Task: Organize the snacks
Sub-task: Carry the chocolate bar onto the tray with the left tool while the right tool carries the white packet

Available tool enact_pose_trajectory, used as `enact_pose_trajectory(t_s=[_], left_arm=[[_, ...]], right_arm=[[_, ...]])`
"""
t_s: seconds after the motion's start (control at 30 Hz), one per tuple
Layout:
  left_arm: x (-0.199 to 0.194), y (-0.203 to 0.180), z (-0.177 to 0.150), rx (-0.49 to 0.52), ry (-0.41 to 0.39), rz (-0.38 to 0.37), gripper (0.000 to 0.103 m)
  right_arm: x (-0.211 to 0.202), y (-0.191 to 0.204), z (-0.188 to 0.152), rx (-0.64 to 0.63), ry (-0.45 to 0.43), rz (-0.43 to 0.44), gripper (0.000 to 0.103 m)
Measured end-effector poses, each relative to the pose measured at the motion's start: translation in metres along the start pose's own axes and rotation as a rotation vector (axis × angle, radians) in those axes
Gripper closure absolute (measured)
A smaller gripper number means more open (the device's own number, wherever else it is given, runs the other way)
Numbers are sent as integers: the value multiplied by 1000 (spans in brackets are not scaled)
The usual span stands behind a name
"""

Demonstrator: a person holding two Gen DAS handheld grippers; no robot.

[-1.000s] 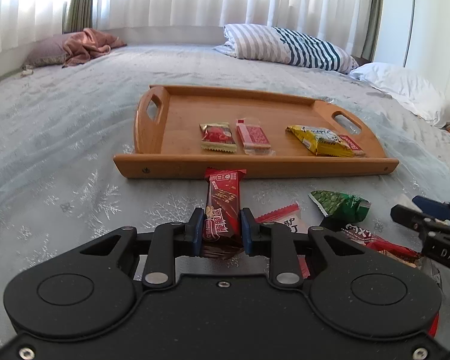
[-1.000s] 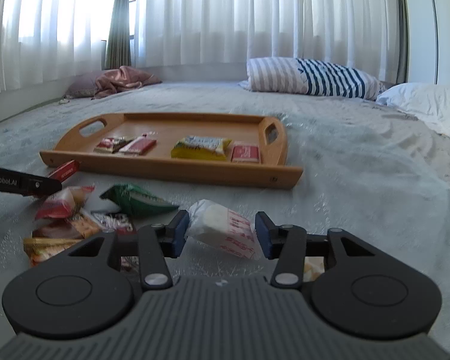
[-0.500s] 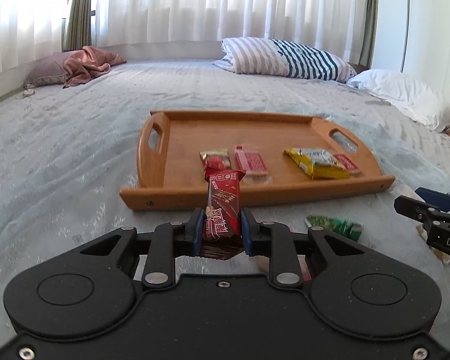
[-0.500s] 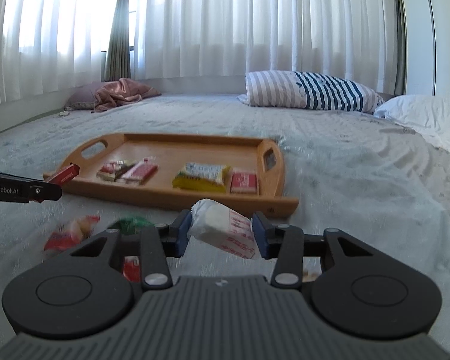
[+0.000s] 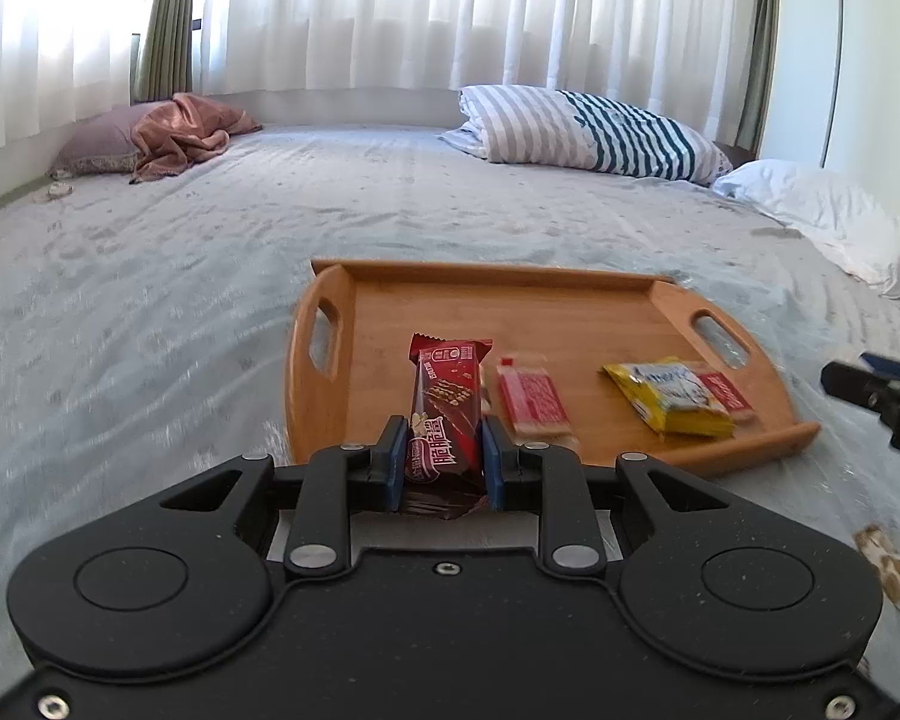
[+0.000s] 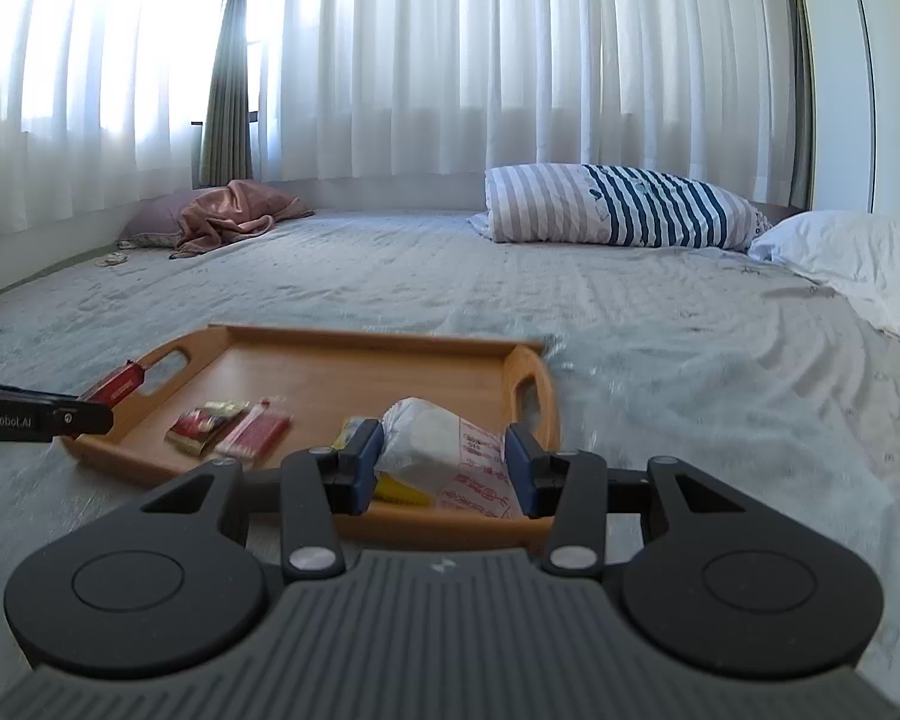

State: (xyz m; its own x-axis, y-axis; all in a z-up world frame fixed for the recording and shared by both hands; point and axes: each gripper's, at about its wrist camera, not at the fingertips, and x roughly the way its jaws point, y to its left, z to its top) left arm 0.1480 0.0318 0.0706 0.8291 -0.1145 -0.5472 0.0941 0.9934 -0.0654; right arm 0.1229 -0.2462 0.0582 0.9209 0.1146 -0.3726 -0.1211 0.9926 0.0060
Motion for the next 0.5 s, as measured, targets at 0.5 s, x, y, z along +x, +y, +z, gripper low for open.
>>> enact_pose_trajectory(t_s=[0.5], left_arm=[[75,13,21,5,51,72,79]], right_arm=[[93,-25,44,92,100,35,55]])
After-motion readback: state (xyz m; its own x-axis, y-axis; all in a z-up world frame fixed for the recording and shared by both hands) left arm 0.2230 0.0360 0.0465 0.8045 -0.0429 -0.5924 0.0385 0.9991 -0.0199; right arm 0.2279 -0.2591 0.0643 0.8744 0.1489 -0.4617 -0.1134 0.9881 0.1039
